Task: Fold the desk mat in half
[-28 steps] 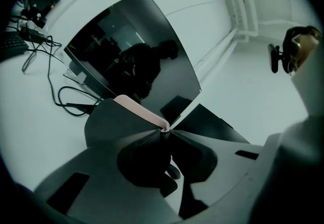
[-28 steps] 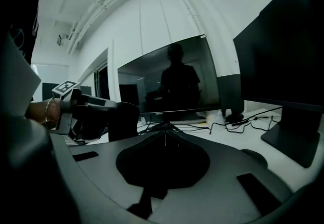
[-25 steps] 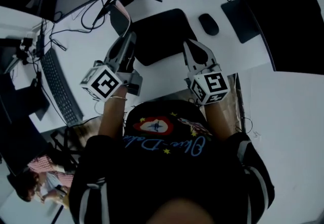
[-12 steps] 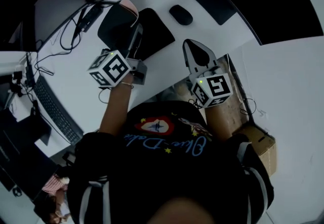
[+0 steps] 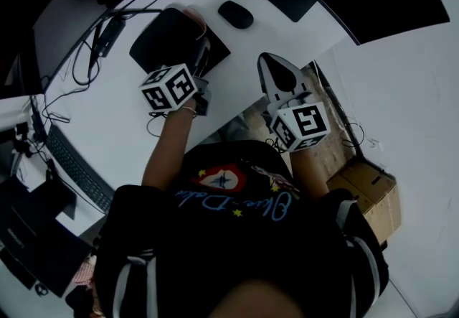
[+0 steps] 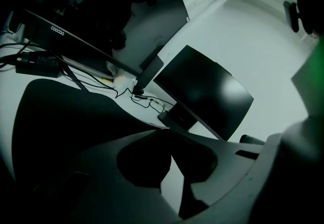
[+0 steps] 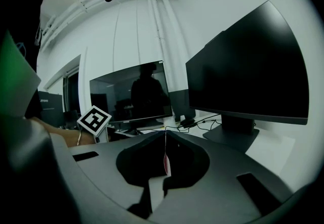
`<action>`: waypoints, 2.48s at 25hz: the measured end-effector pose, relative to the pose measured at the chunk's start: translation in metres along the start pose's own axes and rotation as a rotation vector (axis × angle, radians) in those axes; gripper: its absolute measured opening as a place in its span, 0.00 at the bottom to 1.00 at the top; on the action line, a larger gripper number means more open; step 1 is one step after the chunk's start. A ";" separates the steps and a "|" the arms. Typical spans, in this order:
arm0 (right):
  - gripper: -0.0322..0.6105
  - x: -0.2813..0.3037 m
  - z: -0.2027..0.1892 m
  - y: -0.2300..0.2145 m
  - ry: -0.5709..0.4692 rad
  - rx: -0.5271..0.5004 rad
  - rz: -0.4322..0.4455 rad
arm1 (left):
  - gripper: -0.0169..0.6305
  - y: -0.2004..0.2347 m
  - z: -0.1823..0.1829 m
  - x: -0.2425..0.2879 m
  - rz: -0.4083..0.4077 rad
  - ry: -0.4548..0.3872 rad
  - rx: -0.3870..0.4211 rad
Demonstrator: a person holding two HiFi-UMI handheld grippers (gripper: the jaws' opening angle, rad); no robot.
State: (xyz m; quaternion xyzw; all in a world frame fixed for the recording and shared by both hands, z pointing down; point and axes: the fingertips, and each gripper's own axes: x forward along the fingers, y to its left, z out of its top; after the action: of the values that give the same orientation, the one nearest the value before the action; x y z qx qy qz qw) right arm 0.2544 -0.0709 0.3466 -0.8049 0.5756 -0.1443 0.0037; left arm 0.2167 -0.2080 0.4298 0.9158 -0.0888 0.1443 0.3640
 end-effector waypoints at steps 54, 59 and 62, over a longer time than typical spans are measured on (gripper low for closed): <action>0.05 0.110 0.014 0.243 0.057 -0.068 0.704 | 0.04 0.051 0.049 -0.264 0.465 -0.336 0.413; 0.05 0.110 0.012 0.248 0.070 -0.075 0.712 | 0.04 0.054 0.046 -0.268 0.474 -0.331 0.387; 0.05 0.110 0.010 0.247 0.080 -0.072 0.710 | 0.04 0.053 0.048 -0.269 0.476 -0.330 0.401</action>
State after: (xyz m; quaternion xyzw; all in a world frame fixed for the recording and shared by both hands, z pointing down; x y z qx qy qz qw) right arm 0.0610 -0.2578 0.3198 -0.5481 0.8238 -0.1448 0.0026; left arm -0.0411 -0.2638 0.3424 0.9337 -0.3274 0.0898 0.1136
